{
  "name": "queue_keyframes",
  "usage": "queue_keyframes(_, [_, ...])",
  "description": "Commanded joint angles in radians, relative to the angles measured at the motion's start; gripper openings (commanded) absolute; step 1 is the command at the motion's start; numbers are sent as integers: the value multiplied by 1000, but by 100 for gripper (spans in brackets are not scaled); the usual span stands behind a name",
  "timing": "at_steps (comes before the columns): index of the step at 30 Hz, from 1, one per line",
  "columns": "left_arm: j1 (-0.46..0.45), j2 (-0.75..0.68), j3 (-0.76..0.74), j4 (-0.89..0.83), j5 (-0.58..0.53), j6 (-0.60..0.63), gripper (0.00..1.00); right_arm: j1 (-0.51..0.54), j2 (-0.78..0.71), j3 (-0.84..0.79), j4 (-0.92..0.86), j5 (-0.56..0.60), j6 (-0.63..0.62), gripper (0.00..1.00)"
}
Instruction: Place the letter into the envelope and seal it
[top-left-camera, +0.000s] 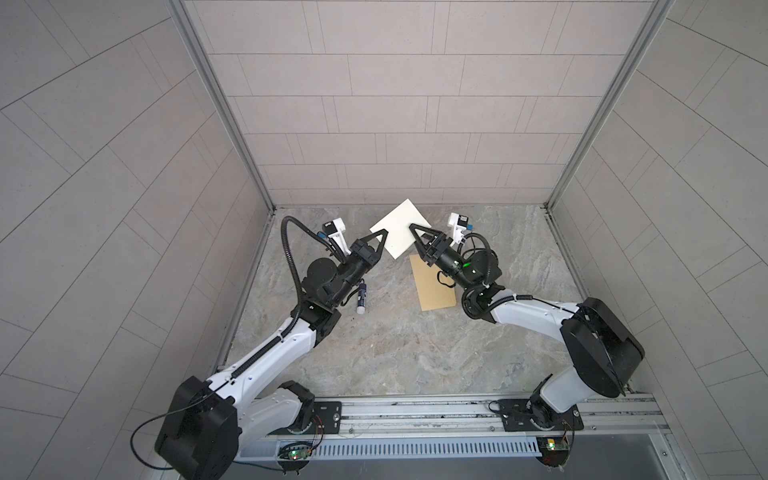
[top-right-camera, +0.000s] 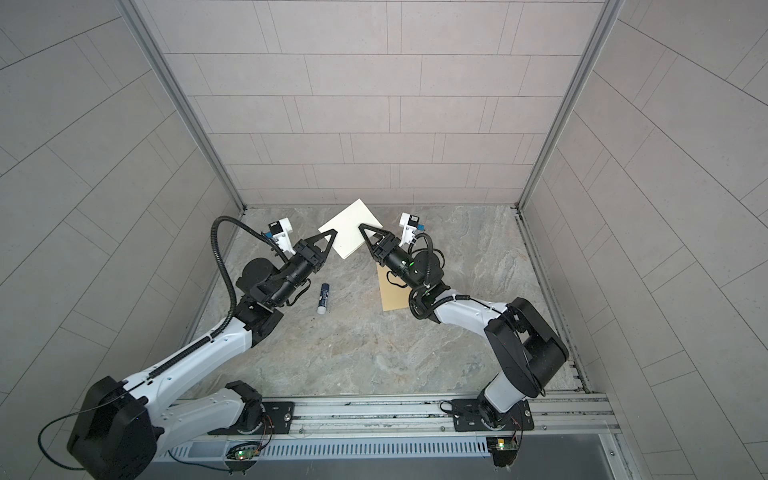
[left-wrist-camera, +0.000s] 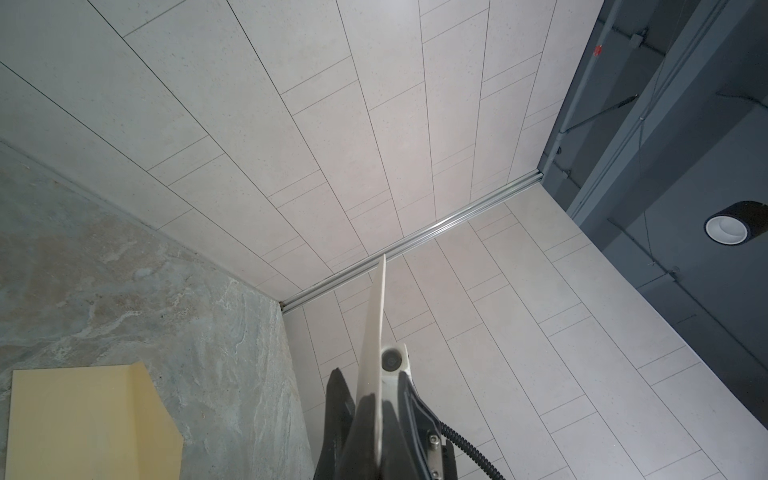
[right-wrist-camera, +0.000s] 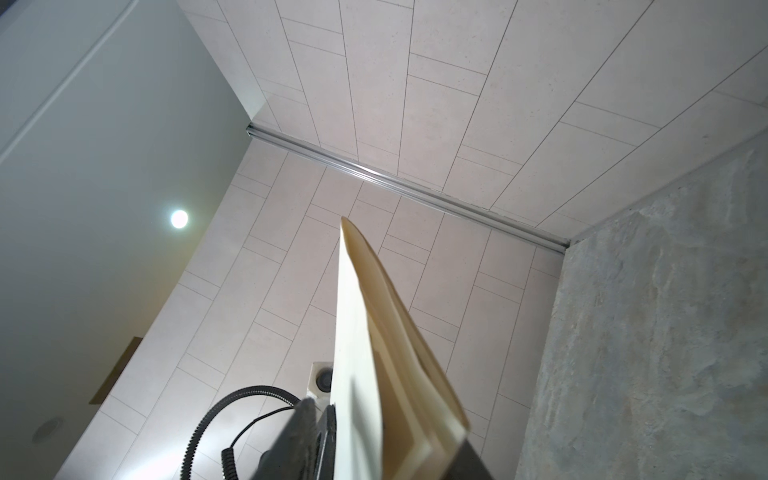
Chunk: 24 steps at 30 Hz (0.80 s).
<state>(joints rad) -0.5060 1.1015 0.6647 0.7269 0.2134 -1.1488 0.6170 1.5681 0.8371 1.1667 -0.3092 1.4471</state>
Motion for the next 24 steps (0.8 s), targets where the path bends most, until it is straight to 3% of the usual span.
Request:
queue_keyframes(1, [4,-3,-17,40,16,13,0,4,4,32,39,-16,7,26])
queue_keyframes(7, [4,5,-29,30,19,53,5,3,-22,58,-72,-45,-86,0])
queue_keyframes(10, [4,14,-28,29,33,78,17,-1,-40,73,-134,-77,-147,0])
queue_keyframes(18, [4,-24,-21,-90,63,283,66,-89,-137,87,-367,-210,-302,0])
queue_keyframes(24, [4,-63,7,-279,51,444,79,-190,-221,150,-814,-312,-566,0])
